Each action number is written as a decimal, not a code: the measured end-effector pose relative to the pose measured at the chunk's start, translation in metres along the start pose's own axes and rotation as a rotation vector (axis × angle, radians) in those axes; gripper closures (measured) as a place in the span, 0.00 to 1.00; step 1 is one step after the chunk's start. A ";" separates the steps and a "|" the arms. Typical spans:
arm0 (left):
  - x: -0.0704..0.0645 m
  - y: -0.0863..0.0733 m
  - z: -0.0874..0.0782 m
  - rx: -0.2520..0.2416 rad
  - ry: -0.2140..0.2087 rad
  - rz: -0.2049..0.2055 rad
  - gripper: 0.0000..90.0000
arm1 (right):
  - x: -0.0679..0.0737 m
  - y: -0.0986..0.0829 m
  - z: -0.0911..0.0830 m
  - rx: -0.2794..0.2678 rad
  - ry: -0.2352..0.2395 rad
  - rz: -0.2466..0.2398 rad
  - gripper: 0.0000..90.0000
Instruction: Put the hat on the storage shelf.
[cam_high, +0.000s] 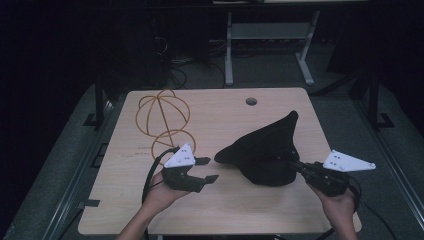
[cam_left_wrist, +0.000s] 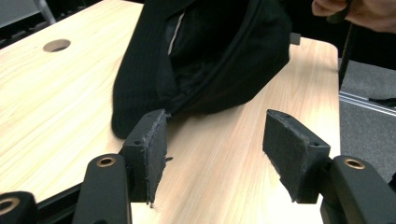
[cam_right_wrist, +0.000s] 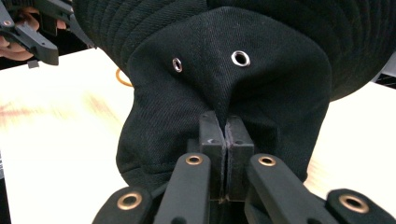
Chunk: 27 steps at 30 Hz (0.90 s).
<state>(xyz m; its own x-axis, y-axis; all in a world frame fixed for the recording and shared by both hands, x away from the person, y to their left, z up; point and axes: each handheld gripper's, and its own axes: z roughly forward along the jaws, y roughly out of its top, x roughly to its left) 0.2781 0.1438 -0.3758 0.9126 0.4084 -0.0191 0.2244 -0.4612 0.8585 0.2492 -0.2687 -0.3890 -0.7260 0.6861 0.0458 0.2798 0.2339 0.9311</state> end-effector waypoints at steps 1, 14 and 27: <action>0.001 -0.002 -0.001 0.001 0.006 -0.005 0.43 | 0.000 0.002 0.000 0.004 0.003 0.000 0.98; 0.006 -0.035 -0.011 0.015 0.043 -0.049 0.42 | -0.001 0.033 -0.002 -0.016 0.003 -0.057 0.99; 0.010 -0.054 -0.016 -0.001 0.056 -0.089 0.41 | 0.001 0.072 0.006 -0.025 0.023 -0.102 0.99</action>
<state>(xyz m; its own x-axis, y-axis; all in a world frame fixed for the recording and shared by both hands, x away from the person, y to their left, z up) 0.2693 0.1858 -0.4141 0.8685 0.4912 -0.0668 0.3033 -0.4200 0.8554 0.2723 -0.2473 -0.3241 -0.7643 0.6436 -0.0411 0.1886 0.2841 0.9401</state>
